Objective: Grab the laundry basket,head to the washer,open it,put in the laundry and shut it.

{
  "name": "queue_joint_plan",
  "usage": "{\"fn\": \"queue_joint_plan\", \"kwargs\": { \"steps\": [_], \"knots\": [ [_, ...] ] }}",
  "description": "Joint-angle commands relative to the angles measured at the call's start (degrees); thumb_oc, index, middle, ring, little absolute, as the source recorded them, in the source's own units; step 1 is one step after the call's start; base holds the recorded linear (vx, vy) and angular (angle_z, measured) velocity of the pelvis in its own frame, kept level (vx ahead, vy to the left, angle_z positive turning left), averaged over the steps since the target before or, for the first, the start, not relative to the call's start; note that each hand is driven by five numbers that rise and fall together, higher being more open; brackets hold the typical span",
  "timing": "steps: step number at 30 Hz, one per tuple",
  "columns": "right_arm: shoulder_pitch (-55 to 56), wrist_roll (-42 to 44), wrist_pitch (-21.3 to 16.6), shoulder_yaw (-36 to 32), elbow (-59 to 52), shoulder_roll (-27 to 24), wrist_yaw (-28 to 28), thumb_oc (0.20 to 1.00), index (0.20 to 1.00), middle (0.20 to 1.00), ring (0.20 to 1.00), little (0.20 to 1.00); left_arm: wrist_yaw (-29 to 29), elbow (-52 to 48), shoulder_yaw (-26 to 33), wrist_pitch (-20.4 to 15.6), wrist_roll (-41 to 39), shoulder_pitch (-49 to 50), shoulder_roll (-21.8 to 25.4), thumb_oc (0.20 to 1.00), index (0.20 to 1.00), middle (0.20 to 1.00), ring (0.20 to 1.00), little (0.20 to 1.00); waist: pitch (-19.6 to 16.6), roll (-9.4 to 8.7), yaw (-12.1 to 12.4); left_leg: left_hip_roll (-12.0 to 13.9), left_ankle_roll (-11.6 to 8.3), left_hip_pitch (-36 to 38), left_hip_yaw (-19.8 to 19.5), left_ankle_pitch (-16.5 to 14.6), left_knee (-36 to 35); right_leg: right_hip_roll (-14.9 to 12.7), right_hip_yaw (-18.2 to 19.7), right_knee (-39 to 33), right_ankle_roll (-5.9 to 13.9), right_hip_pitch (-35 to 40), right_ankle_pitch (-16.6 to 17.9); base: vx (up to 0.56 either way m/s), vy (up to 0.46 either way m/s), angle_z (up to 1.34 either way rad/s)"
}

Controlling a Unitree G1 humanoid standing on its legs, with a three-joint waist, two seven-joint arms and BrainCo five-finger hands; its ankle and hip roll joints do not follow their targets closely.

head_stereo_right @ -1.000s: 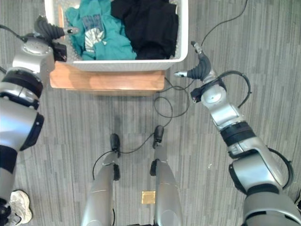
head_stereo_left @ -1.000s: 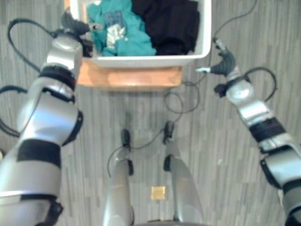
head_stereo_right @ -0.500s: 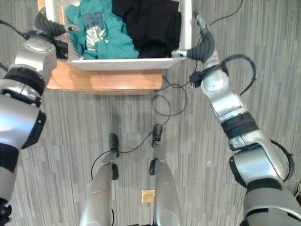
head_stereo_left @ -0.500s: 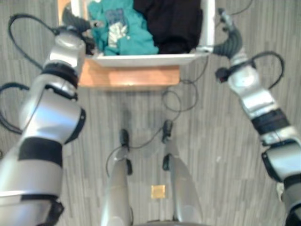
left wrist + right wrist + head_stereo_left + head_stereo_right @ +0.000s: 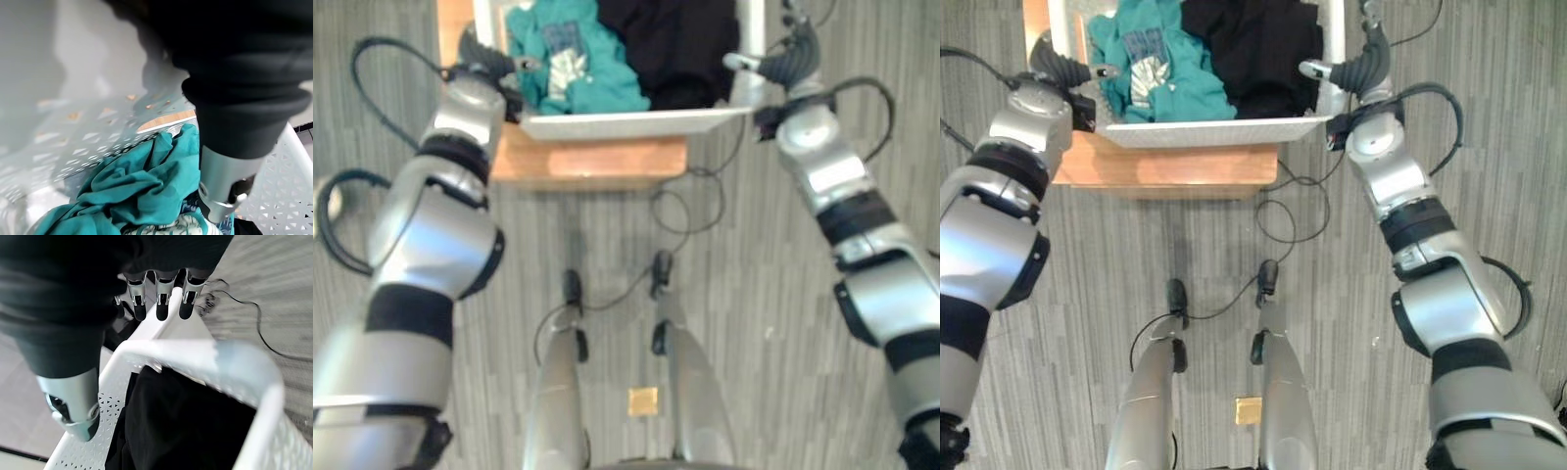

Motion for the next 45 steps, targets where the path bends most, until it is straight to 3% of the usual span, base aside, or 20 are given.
{"fn": "queue_joint_plan", "kwargs": {
  "steps": [1,4,6,7,8,20,29,35,45],
  "knots": [
    [-4.8,3.7,-3.0,-3.3,4.4,0.1,-2.5,1.000,1.000,1.000,1.000,1.000,0.5,4.1,-0.2,-0.6,-0.5,-3.9,-1.4,1.000,1.000,1.000,1.000,1.000,0.0,2.90,0.8,-1.2,0.85,4.9,-2.6,-1.9,-7.0,-1.6,-0.9,0.7,4.93,8.6,-6.0,0.07,0.008,-0.02],
    [-6.6,10.4,-4.9,-3.1,9.8,0.7,-0.7,1.000,1.000,1.000,1.000,1.000,0.5,4.5,-0.6,-0.7,-1.2,-3.8,-1.6,1.000,1.000,1.000,1.000,1.000,0.4,3.14,1.2,-1.8,1.25,3.9,-1.9,-0.7,-6.5,-2.2,-1.7,0.9,4.46,7.8,-5.0,-0.03,0.011,-0.01],
    [-7.3,12.6,-5.5,-2.8,11.5,0.9,0.2,1.000,1.000,1.000,1.000,1.000,0.5,4.6,-0.7,-0.7,-1.4,-3.9,-1.5,1.000,1.000,1.000,1.000,1.000,0.1,3.38,1.5,-1.7,0.95,4.4,-2.5,-2.0,-6.7,-1.9,-1.1,0.7,4.96,8.3,-5.9,0.00,0.000,0.00],
    [-7.3,12.6,-5.5,-2.8,11.5,0.8,0.3,1.000,1.000,1.000,1.000,1.000,0.5,4.6,-0.7,-0.7,-1.4,-3.9,-1.6,1.000,1.000,1.000,1.000,1.000,0.5,3.23,1.4,-1.8,1.26,3.8,-1.8,-0.7,-6.5,-2.3,-1.8,0.8,4.46,7.8,-4.9,0.00,0.000,0.00],
    [-8.4,15.8,-5.9,-2.5,14.4,1.1,1.5,1.000,1.000,1.000,1.000,1.000,0.3,4.8,-1.0,-0.7,-1.7,-3.9,-1.5,1.000,1.000,1.000,1.000,1.000,0.1,3.63,1.9,-1.6,0.93,4.5,-2.6,-2.3,-6.7,-1.9,-1.1,0.7,4.96,8.4,-5.9,0.00,0.000,0.00],
    [-19.8,25.2,-3.6,2.9,31.3,2.5,7.9,1.000,1.000,1.000,1.000,1.000,-0.2,5.6,-1.9,-0.4,-2.0,-3.2,-0.2,1.000,1.000,1.000,1.000,1.000,0.0,4.49,4.0,-2.1,0.61,2.8,-2.6,-1.9,-6.2,-2.4,-1.6,0.0,5.43,7.8,-4.9,0.01,0.001,0.00],
    [-22.4,31.1,-2.6,3.6,35.0,3.8,10.5,1.000,1.000,1.000,1.000,1.000,0.3,5.6,-2.7,-0.8,-1.9,-4.4,-1.5,1.000,1.000,1.000,1.000,1.000,0.2,4.09,4.8,-2.4,0.54,1.8,-3.0,-1.8,-5.9,-2.7,-2.2,-0.2,5.74,7.7,-4.6,0.01,0.000,0.05],
    [-23.8,29.3,2.0,6.4,40.6,4.9,13.2,1.000,1.000,1.000,1.000,1.000,-0.6,5.8,-4.1,-0.3,-1.3,-5.5,-3.6,1.000,1.000,1.000,1.000,1.000,0.2,3.70,5.8,-2.7,0.51,1.0,-3.2,-1.8,-5.7,-3.0,-2.9,-0.6,5.87,7.7,-4.1,0.01,-0.009,0.04],
    [-25.9,26.4,5.2,9.1,44.2,5.6,15.5,1.000,1.000,1.000,1.000,1.000,-1.9,4.9,-8.0,0.3,2.6,-8.2,-5.4,1.000,1.000,1.000,1.000,1.000,0.9,2.99,6.5,-3.2,0.47,-0.5,-4.3,-1.4,-5.2,-3.2,-3.9,-1.1,5.87,7.7,-3.9,0.01,-0.026,0.08]
  ]
}}
